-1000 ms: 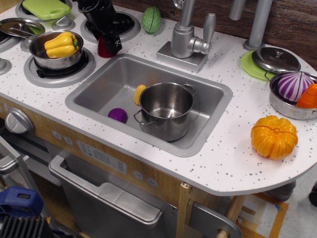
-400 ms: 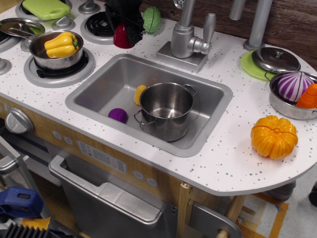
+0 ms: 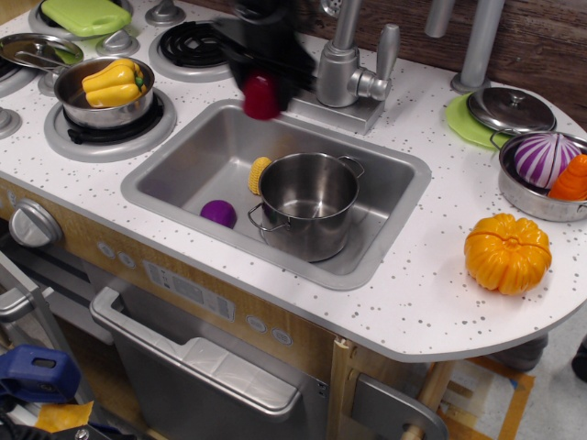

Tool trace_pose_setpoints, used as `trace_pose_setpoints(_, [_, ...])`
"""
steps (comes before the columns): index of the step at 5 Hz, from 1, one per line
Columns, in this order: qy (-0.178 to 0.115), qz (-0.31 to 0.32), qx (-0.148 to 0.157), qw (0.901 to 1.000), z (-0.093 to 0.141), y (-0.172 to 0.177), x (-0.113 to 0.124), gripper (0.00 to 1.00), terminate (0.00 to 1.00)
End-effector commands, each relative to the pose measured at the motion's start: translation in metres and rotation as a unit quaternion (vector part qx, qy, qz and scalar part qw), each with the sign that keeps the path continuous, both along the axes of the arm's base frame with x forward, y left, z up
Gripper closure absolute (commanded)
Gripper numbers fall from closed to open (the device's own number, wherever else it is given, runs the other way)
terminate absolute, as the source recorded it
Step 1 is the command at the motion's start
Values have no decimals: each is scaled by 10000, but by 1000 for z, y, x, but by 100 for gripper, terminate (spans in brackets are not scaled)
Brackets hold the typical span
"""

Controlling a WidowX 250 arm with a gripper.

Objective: Put sweet potato in pot which is in sink

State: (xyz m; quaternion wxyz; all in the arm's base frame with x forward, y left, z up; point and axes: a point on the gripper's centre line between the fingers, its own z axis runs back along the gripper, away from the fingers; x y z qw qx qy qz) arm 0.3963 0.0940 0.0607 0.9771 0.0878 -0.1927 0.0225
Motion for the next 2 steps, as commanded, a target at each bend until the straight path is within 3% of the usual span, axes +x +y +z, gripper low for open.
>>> trace_pose_setpoints(1, [-557, 509, -178, 9970, 17, -23, -2, 100, 0])
trace_pose_setpoints(2, [-658, 708, -251, 9950, 8, -33, -7, 100, 0])
